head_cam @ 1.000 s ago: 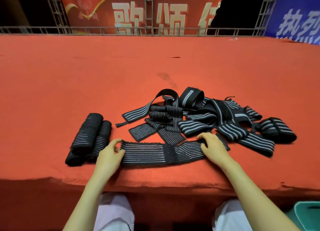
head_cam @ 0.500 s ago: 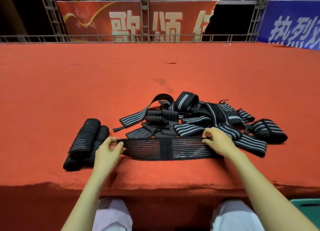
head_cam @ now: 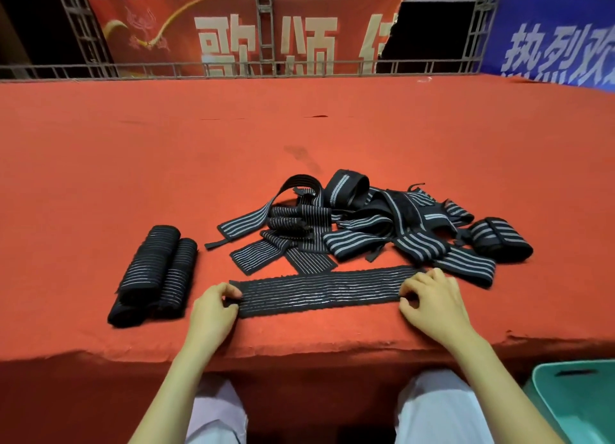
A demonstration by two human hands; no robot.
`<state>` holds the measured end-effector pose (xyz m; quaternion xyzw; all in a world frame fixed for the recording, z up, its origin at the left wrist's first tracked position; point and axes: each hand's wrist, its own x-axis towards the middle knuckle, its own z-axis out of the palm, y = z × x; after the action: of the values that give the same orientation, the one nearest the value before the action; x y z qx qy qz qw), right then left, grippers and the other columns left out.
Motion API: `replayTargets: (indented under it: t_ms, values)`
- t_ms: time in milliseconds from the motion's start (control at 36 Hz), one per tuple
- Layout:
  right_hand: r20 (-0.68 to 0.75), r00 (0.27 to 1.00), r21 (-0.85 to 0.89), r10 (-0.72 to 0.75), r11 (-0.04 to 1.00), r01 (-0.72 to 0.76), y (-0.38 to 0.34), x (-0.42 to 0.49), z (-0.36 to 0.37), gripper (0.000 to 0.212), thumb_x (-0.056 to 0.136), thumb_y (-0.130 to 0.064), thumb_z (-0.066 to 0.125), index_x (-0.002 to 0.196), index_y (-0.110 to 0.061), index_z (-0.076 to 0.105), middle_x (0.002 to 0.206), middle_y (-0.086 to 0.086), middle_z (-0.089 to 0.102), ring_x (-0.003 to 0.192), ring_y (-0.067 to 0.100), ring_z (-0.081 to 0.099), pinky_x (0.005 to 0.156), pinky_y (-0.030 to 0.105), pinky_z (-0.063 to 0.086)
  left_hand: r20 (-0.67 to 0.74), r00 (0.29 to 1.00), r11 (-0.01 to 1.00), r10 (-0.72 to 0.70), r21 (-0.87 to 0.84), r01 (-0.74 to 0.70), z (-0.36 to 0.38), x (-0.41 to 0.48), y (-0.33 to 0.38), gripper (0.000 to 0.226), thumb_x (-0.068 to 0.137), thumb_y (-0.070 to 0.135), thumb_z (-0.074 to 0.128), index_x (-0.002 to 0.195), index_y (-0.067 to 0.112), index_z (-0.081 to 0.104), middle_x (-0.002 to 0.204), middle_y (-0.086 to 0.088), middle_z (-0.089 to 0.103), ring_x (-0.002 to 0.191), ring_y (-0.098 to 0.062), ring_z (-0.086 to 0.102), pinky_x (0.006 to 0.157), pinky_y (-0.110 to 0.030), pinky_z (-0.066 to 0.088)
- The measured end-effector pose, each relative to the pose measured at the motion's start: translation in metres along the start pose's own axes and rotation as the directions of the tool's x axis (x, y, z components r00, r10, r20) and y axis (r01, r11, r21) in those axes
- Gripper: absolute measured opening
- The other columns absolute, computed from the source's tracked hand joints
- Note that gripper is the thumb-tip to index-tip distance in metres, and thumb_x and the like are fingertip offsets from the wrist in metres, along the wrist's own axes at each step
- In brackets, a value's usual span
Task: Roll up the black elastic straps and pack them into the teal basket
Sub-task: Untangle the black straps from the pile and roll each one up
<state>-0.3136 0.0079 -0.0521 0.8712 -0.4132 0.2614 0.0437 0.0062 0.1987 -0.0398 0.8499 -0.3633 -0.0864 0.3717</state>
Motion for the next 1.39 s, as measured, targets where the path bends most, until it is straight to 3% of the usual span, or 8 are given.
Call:
replayTargets:
  t_ms: [111, 333, 500, 778, 917, 1028, 1167, 1389]
  values:
    - [0.098, 0.994, 0.099, 0.040, 0.994, -0.049, -0.008, 0.008, -0.005, 0.013, 0.078, -0.034, 0.055, 0.080, -0.026, 0.065, 0.085, -0.013, 0.061, 0.094, 0.016, 0.049, 0.076, 0.031, 0.026, -0.080, 0.996, 0.970, 0.047, 0.243, -0.026, 0.009, -0.003, 0.009, 0.026, 0.078, 0.000, 0.060, 0.095, 0.018, 0.070, 0.109, -0.002, 0.057, 0.113, -0.032, 0.043, 0.093, -0.037, 0.033]
    - [0.239, 0.967, 0.322, -0.091, 0.947, 0.010, -0.047, 0.031, 0.017, 0.015, 0.093, -0.027, 0.057, 0.103, -0.018, 0.065, 0.105, -0.006, 0.059, 0.106, 0.018, 0.049, 0.095, 0.030, 0.037, 0.092, 0.945, 0.935, 0.314, 0.143, -0.325, 0.046, -0.008, 0.043, 0.029, 0.090, 0.032, 0.059, 0.110, 0.014, 0.068, 0.119, -0.002, 0.058, 0.118, -0.024, 0.047, 0.101, -0.035, 0.034]
    - [0.334, 0.941, 0.211, -0.057, 0.977, -0.016, -0.067, 0.042, 0.033, 0.042, 0.097, -0.047, 0.044, 0.134, -0.027, 0.049, 0.132, -0.008, 0.048, 0.129, 0.015, 0.036, 0.107, 0.035, 0.024, 0.282, 0.934, 0.904, 0.221, 0.301, -0.305, 0.059, -0.001, 0.042, 0.049, 0.098, 0.049, 0.032, 0.143, 0.028, 0.034, 0.148, 0.012, 0.032, 0.141, -0.012, 0.019, 0.115, -0.052, 0.001]
    - [0.288, 0.955, 0.178, 0.067, 0.976, -0.123, -0.066, 0.038, 0.036, 0.037, 0.088, -0.059, 0.051, 0.108, -0.029, 0.054, 0.104, -0.009, 0.044, 0.111, 0.016, 0.042, 0.101, 0.035, 0.026, 0.273, 0.929, 0.901, 0.249, 0.287, -0.326, 0.048, 0.000, 0.032, 0.041, 0.095, 0.052, 0.038, 0.132, 0.034, 0.045, 0.134, 0.014, 0.041, 0.130, -0.011, 0.028, 0.113, -0.050, 0.006]
    - [0.242, 0.969, 0.186, 0.055, 0.977, -0.102, -0.063, 0.025, 0.034, 0.057, 0.078, -0.073, 0.031, 0.104, -0.030, 0.057, 0.098, -0.012, 0.043, 0.103, 0.016, 0.045, 0.097, 0.036, 0.030, 0.290, 0.915, 0.889, 0.279, 0.282, -0.360, 0.043, -0.006, 0.025, 0.080, 0.068, 0.072, 0.008, 0.129, 0.038, 0.047, 0.130, 0.018, 0.041, 0.127, -0.008, 0.030, 0.110, -0.044, 0.007]
    - [0.236, 0.971, 0.146, 0.050, 0.986, -0.086, -0.066, 0.024, 0.033, 0.066, 0.077, -0.073, 0.025, 0.110, -0.027, 0.059, 0.108, -0.007, 0.050, 0.110, 0.019, 0.046, 0.098, 0.038, 0.032, 0.288, 0.907, 0.867, 0.306, 0.310, -0.391, 0.046, -0.011, 0.022, 0.081, 0.070, 0.069, 0.003, 0.134, 0.037, 0.042, 0.137, 0.017, 0.036, 0.131, -0.007, 0.025, 0.110, -0.045, 0.005]
    - [0.473, 0.873, 0.046, 0.121, 0.986, -0.162, -0.065, 0.025, 0.030, 0.065, 0.091, -0.069, 0.023, 0.147, -0.038, 0.026, 0.157, -0.011, 0.018, 0.146, 0.015, 0.006, 0.118, 0.047, 0.000, 0.345, 0.896, 0.864, 0.278, 0.319, -0.391, 0.046, -0.008, 0.021, 0.082, 0.070, 0.070, 0.000, 0.138, 0.039, 0.035, 0.146, 0.017, 0.027, 0.136, -0.005, 0.017, 0.110, -0.047, 0.001]
    - [0.583, 0.792, -0.036, 0.180, 0.980, -0.196, -0.070, 0.023, 0.024, 0.059, 0.097, -0.060, 0.011, 0.151, -0.040, -0.001, 0.160, -0.016, -0.006, 0.147, 0.016, -0.015, 0.117, 0.052, -0.009, 0.374, 0.889, 0.884, 0.264, 0.275, -0.378, 0.041, -0.004, 0.021, 0.078, 0.073, 0.073, 0.007, 0.137, 0.041, 0.036, 0.147, 0.017, 0.027, 0.137, -0.006, 0.016, 0.112, -0.046, 0.002]
